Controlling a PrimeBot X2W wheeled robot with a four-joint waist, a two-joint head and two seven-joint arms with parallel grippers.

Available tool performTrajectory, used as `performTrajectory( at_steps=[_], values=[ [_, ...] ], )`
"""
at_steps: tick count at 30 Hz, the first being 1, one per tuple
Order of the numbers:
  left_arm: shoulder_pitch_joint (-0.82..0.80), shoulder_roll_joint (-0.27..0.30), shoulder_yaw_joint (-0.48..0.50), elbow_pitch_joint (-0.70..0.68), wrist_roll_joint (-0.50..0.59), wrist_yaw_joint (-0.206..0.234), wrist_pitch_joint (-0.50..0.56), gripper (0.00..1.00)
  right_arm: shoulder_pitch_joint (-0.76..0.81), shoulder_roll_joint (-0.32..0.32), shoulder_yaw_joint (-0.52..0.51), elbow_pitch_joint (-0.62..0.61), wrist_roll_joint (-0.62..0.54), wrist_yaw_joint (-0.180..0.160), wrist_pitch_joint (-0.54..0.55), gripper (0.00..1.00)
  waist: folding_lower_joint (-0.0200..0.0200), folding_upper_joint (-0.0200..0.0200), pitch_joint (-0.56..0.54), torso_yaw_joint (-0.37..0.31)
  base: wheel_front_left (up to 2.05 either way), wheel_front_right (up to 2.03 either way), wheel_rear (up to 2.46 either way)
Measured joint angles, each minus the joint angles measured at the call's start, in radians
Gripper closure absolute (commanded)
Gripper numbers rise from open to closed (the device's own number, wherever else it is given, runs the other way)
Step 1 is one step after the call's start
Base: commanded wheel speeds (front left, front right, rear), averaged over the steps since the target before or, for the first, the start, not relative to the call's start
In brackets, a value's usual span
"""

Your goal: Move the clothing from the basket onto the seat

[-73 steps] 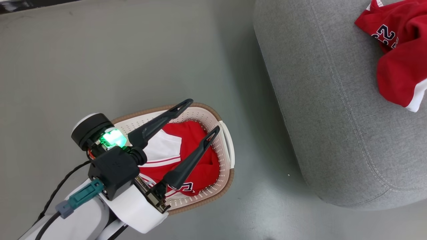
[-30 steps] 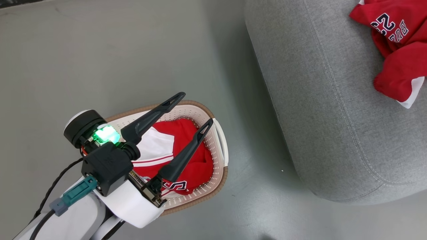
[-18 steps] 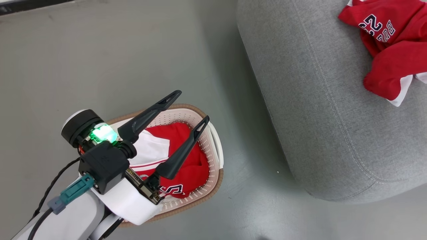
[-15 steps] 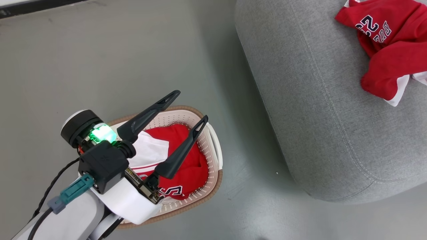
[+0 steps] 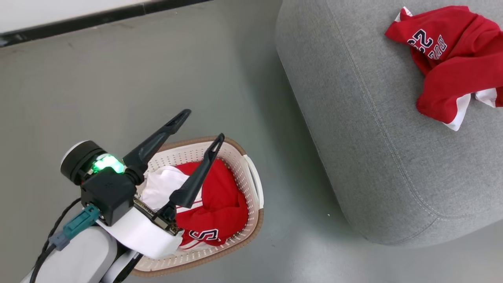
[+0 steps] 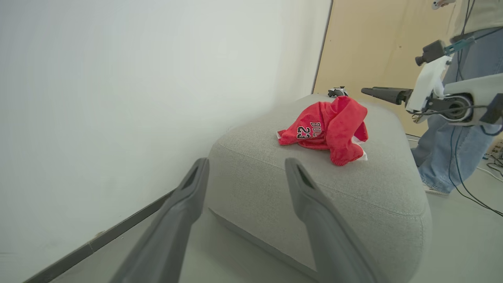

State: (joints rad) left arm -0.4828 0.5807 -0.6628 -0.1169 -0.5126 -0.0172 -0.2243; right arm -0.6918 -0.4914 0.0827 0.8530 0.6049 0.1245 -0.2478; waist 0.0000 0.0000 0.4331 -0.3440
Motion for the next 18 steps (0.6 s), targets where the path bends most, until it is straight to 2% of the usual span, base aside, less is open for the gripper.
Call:
performTrajectory(
  at_steps=[7,13,18],
  values=[
    [0.047,-0.027,0.040,0.039,-0.029,0.031,-0.014,0.00,0.002,0.020,0.024,-0.073,-0.056,0.000,0.000,0.00,0.0000,0.0000,-0.040,0.022,0.00,0.00,0.00],
    [0.085,-0.051,0.097,0.079,-0.045,0.081,-0.023,0.00,0.012,0.029,0.053,-0.110,-0.135,0.000,0.000,0.00,0.0000,0.0000,-0.078,0.051,0.00,0.00,0.00],
    [0.118,-0.058,0.140,0.119,-0.047,0.126,-0.024,0.00,0.013,0.068,0.065,-0.143,-0.181,0.000,0.000,0.00,0.0000,0.0000,-0.110,0.080,0.00,0.00,0.00]
  ],
)
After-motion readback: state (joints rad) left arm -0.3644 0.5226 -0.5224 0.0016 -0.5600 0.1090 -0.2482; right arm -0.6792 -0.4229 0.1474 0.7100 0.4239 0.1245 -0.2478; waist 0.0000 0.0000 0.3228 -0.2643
